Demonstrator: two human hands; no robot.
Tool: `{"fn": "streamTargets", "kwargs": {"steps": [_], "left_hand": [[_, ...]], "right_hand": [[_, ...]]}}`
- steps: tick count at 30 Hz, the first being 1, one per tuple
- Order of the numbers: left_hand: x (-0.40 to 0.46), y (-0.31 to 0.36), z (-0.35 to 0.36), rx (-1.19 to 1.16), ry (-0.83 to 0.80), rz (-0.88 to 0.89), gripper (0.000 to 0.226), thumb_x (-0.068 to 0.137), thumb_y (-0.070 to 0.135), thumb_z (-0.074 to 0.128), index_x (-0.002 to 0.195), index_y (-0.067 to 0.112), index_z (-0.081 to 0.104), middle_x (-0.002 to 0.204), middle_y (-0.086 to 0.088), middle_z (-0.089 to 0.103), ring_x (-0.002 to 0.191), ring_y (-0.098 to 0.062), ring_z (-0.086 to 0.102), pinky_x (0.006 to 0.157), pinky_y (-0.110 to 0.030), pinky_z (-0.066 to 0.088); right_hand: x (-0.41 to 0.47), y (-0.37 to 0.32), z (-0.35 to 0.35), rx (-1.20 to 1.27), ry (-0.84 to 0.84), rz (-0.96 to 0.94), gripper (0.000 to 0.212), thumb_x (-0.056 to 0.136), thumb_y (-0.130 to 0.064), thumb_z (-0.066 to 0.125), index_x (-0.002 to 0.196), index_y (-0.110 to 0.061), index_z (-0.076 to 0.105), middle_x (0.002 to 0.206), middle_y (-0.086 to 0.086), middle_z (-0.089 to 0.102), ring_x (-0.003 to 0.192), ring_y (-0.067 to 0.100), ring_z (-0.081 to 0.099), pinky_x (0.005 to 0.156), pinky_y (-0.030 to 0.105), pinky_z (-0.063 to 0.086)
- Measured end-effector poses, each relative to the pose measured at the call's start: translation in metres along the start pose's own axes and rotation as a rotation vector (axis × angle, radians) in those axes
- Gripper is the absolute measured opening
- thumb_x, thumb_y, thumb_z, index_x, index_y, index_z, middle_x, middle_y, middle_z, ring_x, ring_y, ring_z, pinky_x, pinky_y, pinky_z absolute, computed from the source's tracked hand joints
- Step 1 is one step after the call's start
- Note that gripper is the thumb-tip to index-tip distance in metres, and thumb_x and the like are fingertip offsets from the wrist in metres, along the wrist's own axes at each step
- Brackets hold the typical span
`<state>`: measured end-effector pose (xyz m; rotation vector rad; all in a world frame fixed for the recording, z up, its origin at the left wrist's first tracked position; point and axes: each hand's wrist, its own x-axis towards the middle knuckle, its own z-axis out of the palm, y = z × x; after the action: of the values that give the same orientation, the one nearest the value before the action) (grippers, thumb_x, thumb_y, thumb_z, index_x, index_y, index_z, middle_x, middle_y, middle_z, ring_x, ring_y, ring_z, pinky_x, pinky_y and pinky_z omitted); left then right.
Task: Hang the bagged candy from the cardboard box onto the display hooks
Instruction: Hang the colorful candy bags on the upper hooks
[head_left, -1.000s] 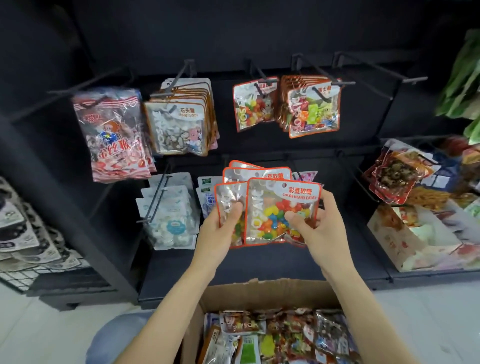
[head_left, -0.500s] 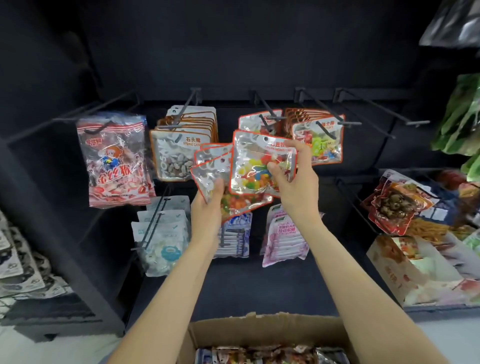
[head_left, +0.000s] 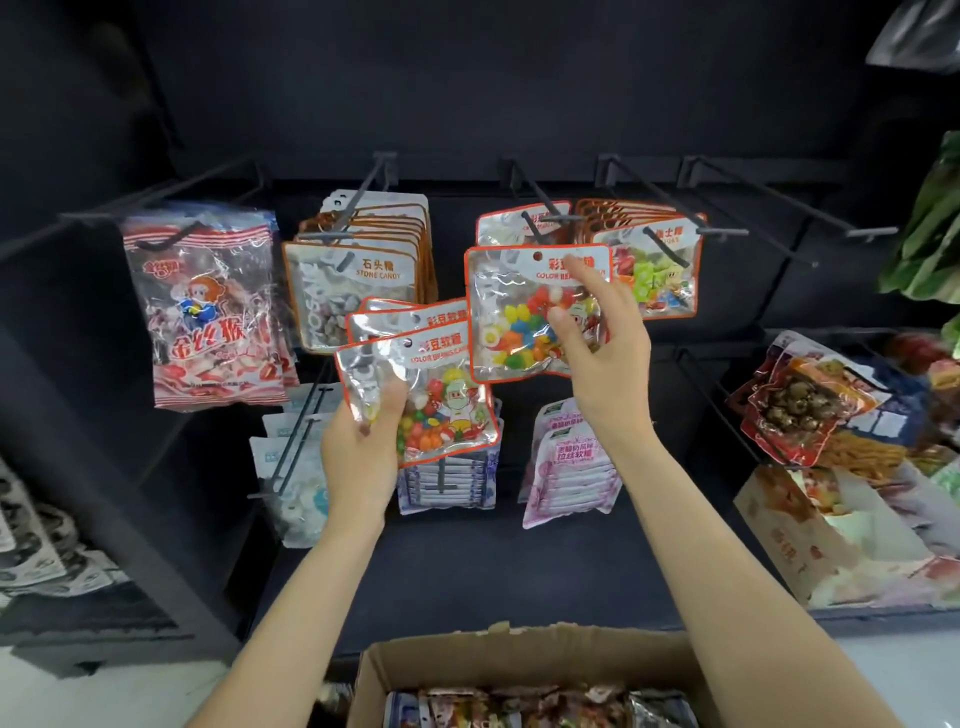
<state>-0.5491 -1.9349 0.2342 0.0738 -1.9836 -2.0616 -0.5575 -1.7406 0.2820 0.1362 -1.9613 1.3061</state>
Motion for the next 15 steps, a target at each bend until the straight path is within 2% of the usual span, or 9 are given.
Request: {"fn": "streamTargets", "kwargs": {"steps": [3,5,8,10,13,15], "left_hand": [[-0.002,-0.004,-0.018,0.004,0.029,-0.023,0.014,0.09,0.04,0.059,0.099,0.031,0.066,0.091,0.012,0.072,0.088,-0.004,0.068,0.086,-0.033,0.053],[-0.004,-0.003,-0.029,-0.006,0.04,-0.03,0.013,0.09,0.038,0.06,0.099,0.031,0.067,0.092,0.012,0.073,0.09,-0.008,0.069,0.09,-0.038,0.053],[-0.007,0.005,-0.039,-0.037,0.016,-0.021,0.011,0.087,0.037,0.061,0.095,0.032,0.066,0.089,0.014,0.073,0.087,-0.008,0.07,0.088,-0.04,0.053],[-0.009,0.013,-0.043,-0.072,-0.001,0.005,0.019,0.08,0.04,0.062,0.097,0.031,0.065,0.089,0.015,0.073,0.087,-0.009,0.07,0.087,-0.04,0.053],[-0.01,0.025,-0.041,-0.1,-0.018,0.06,0.028,0.074,0.044,0.063,0.098,0.031,0.067,0.093,0.012,0.073,0.093,-0.012,0.069,0.09,-0.042,0.052],[-0.01,0.032,-0.035,-0.096,-0.05,0.094,0.029,0.076,0.049,0.067,0.099,0.033,0.069,0.099,0.01,0.073,0.1,-0.014,0.067,0.094,-0.044,0.05]], "right_hand": [[0.0,0.0,0.001,-0.012,-0.002,-0.067,0.042,0.094,-0.013,0.058,0.133,-0.028,0.05,0.114,-0.008,0.049,0.11,0.001,0.05,0.095,0.023,0.046],[0.003,0.002,0.002,-0.005,0.016,-0.042,0.042,0.094,-0.012,0.058,0.133,-0.026,0.051,0.114,-0.007,0.05,0.108,-0.002,0.049,0.094,0.015,0.043],[0.011,0.0,0.0,-0.023,0.017,0.032,0.042,0.094,-0.013,0.058,0.134,-0.024,0.051,0.119,-0.002,0.052,0.106,-0.01,0.047,0.089,0.004,0.038],[0.015,0.0,-0.002,-0.037,0.011,0.063,0.041,0.095,-0.015,0.058,0.135,-0.021,0.052,0.121,-0.002,0.052,0.105,-0.013,0.045,0.083,-0.003,0.034],[0.016,0.004,0.0,-0.095,-0.009,0.093,0.041,0.095,-0.021,0.058,0.136,-0.022,0.051,0.124,-0.004,0.052,0.104,-0.008,0.045,0.08,-0.007,0.03],[0.022,0.008,0.005,-0.192,0.01,0.059,0.041,0.095,-0.023,0.057,0.136,-0.026,0.05,0.124,-0.003,0.054,0.103,0.0,0.046,0.081,-0.002,0.032]]}}
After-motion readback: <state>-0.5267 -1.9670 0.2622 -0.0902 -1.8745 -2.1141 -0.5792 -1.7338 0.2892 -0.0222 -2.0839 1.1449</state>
